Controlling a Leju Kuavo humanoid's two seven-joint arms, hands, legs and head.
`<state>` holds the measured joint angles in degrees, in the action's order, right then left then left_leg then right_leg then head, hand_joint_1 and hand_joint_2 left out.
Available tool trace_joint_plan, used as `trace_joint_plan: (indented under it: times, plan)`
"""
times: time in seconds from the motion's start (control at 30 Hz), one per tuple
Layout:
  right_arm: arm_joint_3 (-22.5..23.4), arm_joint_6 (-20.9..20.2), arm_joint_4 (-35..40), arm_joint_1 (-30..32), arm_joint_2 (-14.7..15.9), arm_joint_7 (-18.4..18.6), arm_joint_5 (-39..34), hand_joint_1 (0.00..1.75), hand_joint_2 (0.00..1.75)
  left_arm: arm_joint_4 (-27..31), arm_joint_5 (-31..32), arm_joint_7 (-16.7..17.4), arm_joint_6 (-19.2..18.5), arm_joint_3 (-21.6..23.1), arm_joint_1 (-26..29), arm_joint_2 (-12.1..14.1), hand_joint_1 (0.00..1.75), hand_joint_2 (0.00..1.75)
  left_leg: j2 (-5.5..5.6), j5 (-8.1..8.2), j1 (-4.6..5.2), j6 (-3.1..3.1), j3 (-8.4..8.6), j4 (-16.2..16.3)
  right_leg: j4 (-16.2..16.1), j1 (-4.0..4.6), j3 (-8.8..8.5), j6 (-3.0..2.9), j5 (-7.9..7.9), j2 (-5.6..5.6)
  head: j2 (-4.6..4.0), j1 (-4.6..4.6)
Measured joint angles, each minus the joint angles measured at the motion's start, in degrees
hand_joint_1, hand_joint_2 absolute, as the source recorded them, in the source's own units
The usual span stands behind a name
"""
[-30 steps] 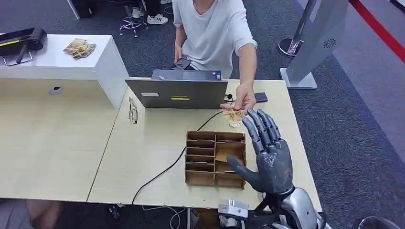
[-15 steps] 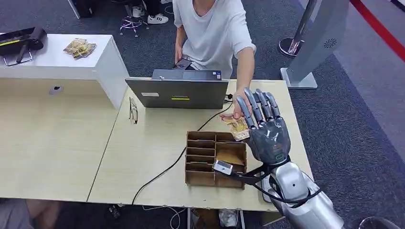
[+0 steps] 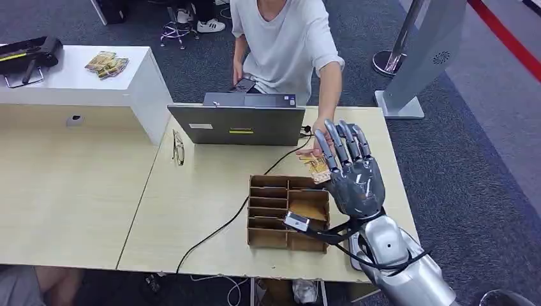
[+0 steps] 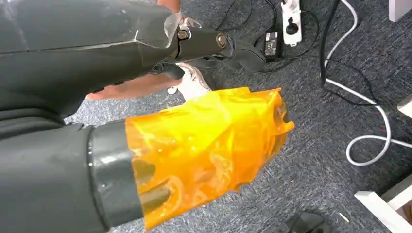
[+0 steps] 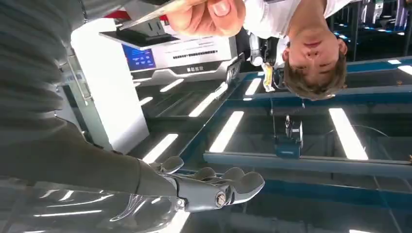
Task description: Pass the card to the sensor for recognition and then transmit it.
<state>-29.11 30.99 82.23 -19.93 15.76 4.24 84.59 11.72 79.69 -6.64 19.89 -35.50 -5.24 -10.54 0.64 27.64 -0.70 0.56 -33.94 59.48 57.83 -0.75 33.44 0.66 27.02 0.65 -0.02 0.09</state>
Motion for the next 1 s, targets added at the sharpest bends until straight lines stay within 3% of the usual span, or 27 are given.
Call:
trace_joint_plan:
  times: [0.87,0.9,0.93,0.97,1.0]
  plan:
    - [-0.68,0.04,-1.22,-0.71,-0.24,-0.09,-0.18,0.0,1.75,0.0,-0.15,0.0,0.09,0.07,0.0,0.15,0.0,0.0,0.0,0.0,0.0,0.0,0.0,0.0,0.0,0.0,0.0,0.0,0.0,0.0,0.0,-0.02]
    - [-0.74,0.04,-1.36,-0.86,-0.26,-0.09,-0.22,0.16,1.75,0.0,-0.15,0.0,0.09,0.09,0.0,0.15,0.0,0.0,0.0,0.0,0.0,0.0,0.0,0.0,0.0,0.0,0.0,0.0,0.0,0.0,0.0,-0.02]
    - [-0.79,0.04,-1.46,-0.99,-0.31,-0.09,-0.28,0.68,1.75,0.0,-0.15,0.0,0.09,0.09,0.0,0.17,0.0,0.0,0.0,0.0,0.0,0.0,0.0,0.0,0.0,0.0,0.0,0.0,0.0,0.0,0.0,-0.02]
    - [-0.81,0.04,-1.57,-1.1,-0.33,-0.2,-0.44,1.34,1.75,0.0,-0.15,0.0,0.11,0.11,0.0,0.2,0.0,0.0,0.0,0.0,0.0,0.0,0.0,0.0,0.0,0.0,0.0,0.0,0.0,0.0,0.0,-0.02]
    - [-0.81,0.07,-1.66,-1.15,-0.35,-0.31,-0.53,1.4,1.75,0.0,-0.15,0.0,0.11,0.13,0.0,0.22,0.0,0.0,0.0,0.0,0.0,0.0,0.0,0.0,0.0,0.0,0.0,0.0,0.0,0.0,0.0,0.0]
